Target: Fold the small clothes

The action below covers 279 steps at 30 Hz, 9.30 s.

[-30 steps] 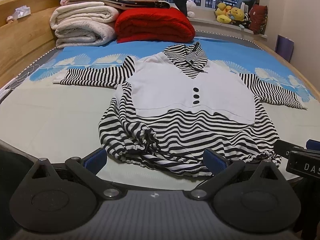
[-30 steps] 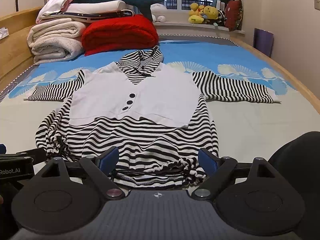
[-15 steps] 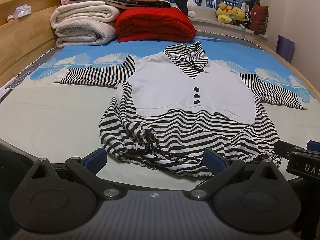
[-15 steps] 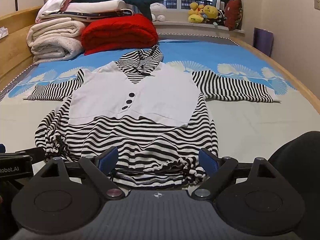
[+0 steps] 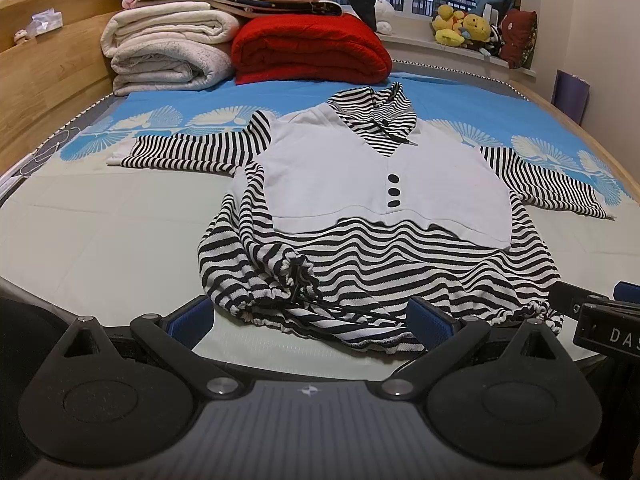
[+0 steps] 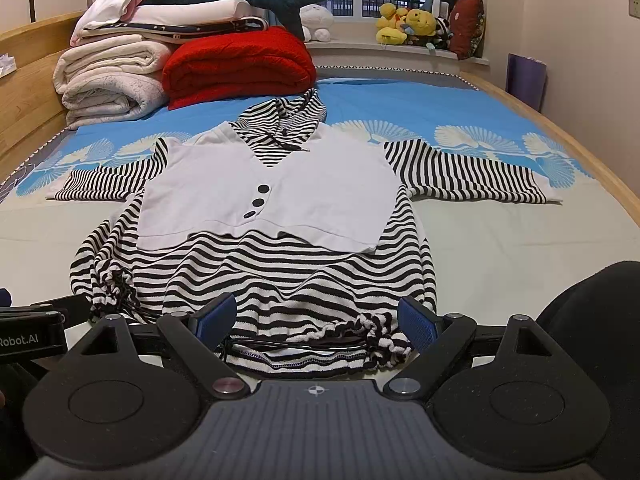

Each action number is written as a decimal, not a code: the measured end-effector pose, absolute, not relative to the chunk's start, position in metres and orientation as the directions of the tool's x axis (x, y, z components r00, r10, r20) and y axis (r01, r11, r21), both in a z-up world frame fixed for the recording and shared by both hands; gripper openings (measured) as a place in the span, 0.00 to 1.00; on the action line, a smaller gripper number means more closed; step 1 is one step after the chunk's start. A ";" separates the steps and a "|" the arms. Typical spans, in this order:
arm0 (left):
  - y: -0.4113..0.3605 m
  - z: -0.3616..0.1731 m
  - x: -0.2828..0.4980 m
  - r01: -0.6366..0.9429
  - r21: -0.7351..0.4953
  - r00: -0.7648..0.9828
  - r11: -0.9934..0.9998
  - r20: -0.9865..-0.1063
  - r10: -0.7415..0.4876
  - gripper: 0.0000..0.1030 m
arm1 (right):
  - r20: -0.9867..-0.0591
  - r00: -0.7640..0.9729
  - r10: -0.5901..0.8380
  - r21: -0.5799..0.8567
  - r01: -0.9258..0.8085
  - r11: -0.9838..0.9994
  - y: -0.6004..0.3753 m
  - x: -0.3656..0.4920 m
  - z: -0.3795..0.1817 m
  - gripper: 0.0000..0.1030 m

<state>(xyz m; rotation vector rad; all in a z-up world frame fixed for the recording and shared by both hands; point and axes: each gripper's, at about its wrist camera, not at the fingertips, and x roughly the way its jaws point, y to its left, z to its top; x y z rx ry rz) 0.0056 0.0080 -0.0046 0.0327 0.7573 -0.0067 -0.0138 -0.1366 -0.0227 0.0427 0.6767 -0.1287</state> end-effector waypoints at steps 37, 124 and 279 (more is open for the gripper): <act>0.118 -0.099 0.220 -0.156 -0.079 0.357 0.985 -0.934 -0.019 0.66 | -0.929 0.366 -0.053 0.106 0.403 0.909 -0.277 0.136 -0.131 0.57; 0.083 0.027 0.203 -0.108 -0.024 0.857 0.994 -0.509 0.080 0.76 | -0.353 0.891 -0.287 0.123 0.348 0.930 -0.297 0.127 0.034 0.75; -0.103 -0.016 0.383 0.316 0.069 0.513 0.946 -0.852 -0.109 0.58 | -0.798 0.511 -0.319 0.234 0.750 0.618 -0.536 0.232 -0.073 0.50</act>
